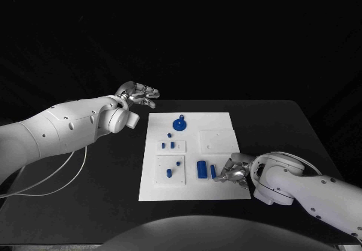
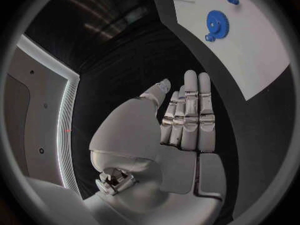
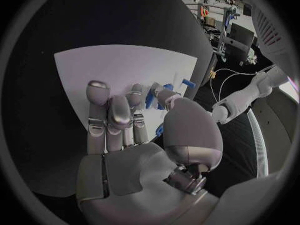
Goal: Assemble the parts on the task board
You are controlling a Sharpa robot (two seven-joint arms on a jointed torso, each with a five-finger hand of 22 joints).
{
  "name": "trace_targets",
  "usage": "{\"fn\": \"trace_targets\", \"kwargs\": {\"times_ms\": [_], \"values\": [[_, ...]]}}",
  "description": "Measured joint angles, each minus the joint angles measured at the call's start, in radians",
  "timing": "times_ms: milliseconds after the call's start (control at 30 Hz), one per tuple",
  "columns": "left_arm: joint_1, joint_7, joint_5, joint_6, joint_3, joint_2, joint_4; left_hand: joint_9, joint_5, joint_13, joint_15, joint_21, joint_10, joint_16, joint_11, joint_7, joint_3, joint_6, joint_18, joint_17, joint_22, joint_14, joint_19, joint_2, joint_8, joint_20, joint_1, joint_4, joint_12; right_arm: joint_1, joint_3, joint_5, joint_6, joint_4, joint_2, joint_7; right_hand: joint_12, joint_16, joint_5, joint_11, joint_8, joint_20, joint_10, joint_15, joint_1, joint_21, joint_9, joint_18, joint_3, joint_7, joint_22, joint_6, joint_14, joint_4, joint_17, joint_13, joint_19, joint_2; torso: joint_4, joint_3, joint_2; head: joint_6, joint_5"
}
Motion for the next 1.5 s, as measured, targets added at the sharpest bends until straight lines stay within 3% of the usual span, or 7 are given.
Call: {"fn": "trace_targets", "kwargs": {"times_ms": [567, 733, 867, 1067, 1500], "values": [[0.000, -0.006, -0.002, 0.003, 0.000, 0.001, -0.002, 0.000, 0.000, 0.000, 0.001, 0.000, 0.000, 0.000, 0.000, 0.000, 0.000, 0.000, 0.000, 0.000, 0.005, -0.001, 0.000, 0.000, 0.000, 0.000, 0.000, 0.000, 0.000, 0.003, 0.003, 0.027, 0.035, -0.023, 0.011, -0.012, 0.000, -0.003, 0.000, 0.000, 0.001, 0.000, 0.000, 0.000, 0.015, 0.000, -0.014, 0.000, 0.029, -0.003, -0.002, 0.004, 0.000, -0.071, -0.002, -0.001, 0.000, 0.015, 0.0006, -0.0005, 0.000, 0.000, -0.001], [0.000, -0.008, -0.004, 0.006, -0.001, 0.001, -0.006, 0.000, 0.000, 0.000, 0.004, 0.000, 0.000, 0.000, 0.000, 0.000, 0.000, 0.000, 0.000, 0.000, 0.005, -0.004, 0.000, 0.000, 0.000, 0.000, 0.000, 0.000, 0.000, 0.005, 0.005, 0.051, 0.039, -0.033, 0.013, -0.012, 0.000, -0.003, 0.051, 0.000, 0.007, 0.000, 0.000, 0.000, 0.004, 0.000, -0.021, 0.000, 0.037, -0.005, -0.002, 0.006, 0.000, -0.106, -0.004, -0.002, 0.000, 0.026, 0.0003, -0.0004, 0.000, 0.000, 0.002], [0.000, -0.009, -0.004, 0.007, -0.002, 0.001, -0.016, 0.000, 0.000, 0.000, 0.004, 0.000, 0.000, 0.000, 0.000, 0.000, 0.000, 0.000, 0.000, 0.000, 0.005, -0.004, 0.000, 0.000, 0.000, 0.000, 0.000, 0.000, 0.000, 0.005, 0.005, 0.067, 0.039, -0.036, 0.013, -0.012, 0.000, -0.003, 0.063, 0.000, 0.007, 0.000, 0.000, 0.000, 0.004, 0.000, -0.024, 0.000, 0.036, -0.005, -0.002, 0.006, 0.000, -0.116, -0.004, -0.003, 0.000, 0.026, -0.0004, -0.0002, -0.001, 0.000, 0.001], [0.000, -0.010, -0.005, 0.007, -0.002, 0.000, -0.024, 0.000, 0.000, 0.000, 0.004, 0.000, 0.000, 0.000, 0.000, 0.000, 0.000, 0.000, 0.000, 0.000, 0.005, -0.004, 0.000, 0.000, 0.000, 0.000, 0.000, 0.000, 0.000, 0.005, 0.004, 0.083, 0.041, -0.033, 0.012, -0.011, 0.000, -0.003, 0.070, 0.000, 0.007, 0.000, 0.000, 0.000, 0.004, 0.000, -0.025, 0.000, 0.029, -0.005, -0.001, 0.006, 0.000, -0.123, -0.006, -0.004, 0.000, 0.026, -0.0006, 0.0005, 0.000, 0.000, 0.000], [0.000, -0.011, -0.006, 0.008, -0.002, 0.000, -0.026, 0.000, 0.000, 0.000, 0.004, 0.000, 0.000, 0.000, 0.000, 0.000, 0.000, 0.000, 0.000, 0.000, 0.010, -0.004, 0.000, 0.000, 0.000, 0.000, 0.000, 0.000, 0.000, 0.001, 0.002, 0.110, 0.057, -0.016, 0.002, -0.005, 0.004, -0.003, 0.143, 0.000, 0.006, 0.000, 0.000, 0.000, 0.005, 0.000, -0.035, 0.000, -0.027, -0.005, -0.001, 0.006, 0.000, -0.131, -0.009, -0.007, 0.000, 0.026, -0.0004, 0.0005, 0.000, 0.000, 0.002]]}}
